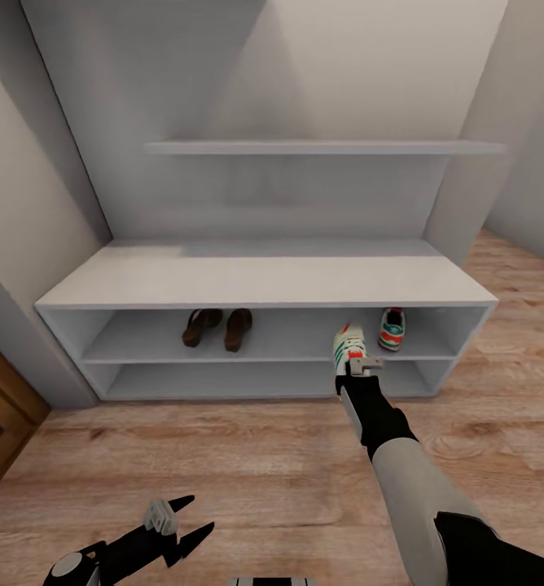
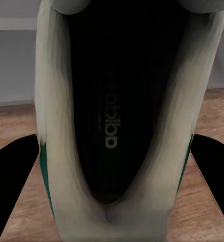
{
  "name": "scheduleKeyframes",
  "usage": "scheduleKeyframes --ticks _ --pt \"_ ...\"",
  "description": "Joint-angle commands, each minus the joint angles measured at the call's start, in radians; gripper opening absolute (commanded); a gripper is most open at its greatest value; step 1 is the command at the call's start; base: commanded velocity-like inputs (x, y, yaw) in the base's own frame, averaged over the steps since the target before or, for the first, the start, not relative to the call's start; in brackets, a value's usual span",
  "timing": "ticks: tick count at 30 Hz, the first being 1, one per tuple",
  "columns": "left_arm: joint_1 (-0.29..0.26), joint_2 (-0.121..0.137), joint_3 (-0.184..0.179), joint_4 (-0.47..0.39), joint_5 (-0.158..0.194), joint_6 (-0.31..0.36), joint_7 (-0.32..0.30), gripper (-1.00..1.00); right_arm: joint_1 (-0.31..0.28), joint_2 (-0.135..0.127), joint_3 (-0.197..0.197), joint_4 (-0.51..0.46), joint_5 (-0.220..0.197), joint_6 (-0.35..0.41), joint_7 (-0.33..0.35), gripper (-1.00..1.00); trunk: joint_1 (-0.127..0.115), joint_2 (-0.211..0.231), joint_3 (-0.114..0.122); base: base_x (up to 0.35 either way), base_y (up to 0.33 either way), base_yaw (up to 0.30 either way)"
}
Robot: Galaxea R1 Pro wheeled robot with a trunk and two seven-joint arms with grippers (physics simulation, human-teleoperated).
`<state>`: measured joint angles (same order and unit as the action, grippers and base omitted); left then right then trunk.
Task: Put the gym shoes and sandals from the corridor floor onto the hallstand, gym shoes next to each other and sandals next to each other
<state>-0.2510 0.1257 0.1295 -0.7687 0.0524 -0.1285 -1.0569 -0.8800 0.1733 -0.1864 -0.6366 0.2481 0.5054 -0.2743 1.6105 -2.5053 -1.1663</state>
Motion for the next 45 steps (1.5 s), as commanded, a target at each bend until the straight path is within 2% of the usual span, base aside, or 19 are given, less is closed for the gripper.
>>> scheduleKeyframes --ticks 1,12,26,35,45 --pt "0.000 0.000 0.001 0.001 0.000 -0.006 -0.003 1.00 -0.001 0.001 -0.004 -0.001 0.010 0.005 0.001 -1.00 0.000 0.000 -0.001 0.295 -0.139 0.000" --pt "0.000 0.000 0.001 0.001 0.001 -0.006 -0.004 1.00 0.000 0.001 -0.004 -0.001 0.010 0.007 0.000 -1.00 0.000 0.000 -0.001 0.254 -0.121 0.000" --pt "0.000 0.001 0.002 0.001 0.000 -0.003 -0.001 1.00 0.000 0.001 -0.004 0.000 0.010 0.007 0.000 -1.00 0.000 0.000 -0.001 0.022 -0.009 -0.101" --pt "-0.001 0.001 0.002 0.002 0.001 -0.003 0.000 1.00 0.001 0.001 -0.004 0.000 0.010 0.007 0.000 -1.00 0.000 0.000 -0.001 0.167 0.105 -0.006" --pt "0.000 0.001 0.002 0.002 0.001 -0.003 0.000 1.00 0.001 0.001 -0.004 -0.001 0.010 0.007 0.000 -1.00 0.000 0.000 -0.001 0.032 0.015 0.000"
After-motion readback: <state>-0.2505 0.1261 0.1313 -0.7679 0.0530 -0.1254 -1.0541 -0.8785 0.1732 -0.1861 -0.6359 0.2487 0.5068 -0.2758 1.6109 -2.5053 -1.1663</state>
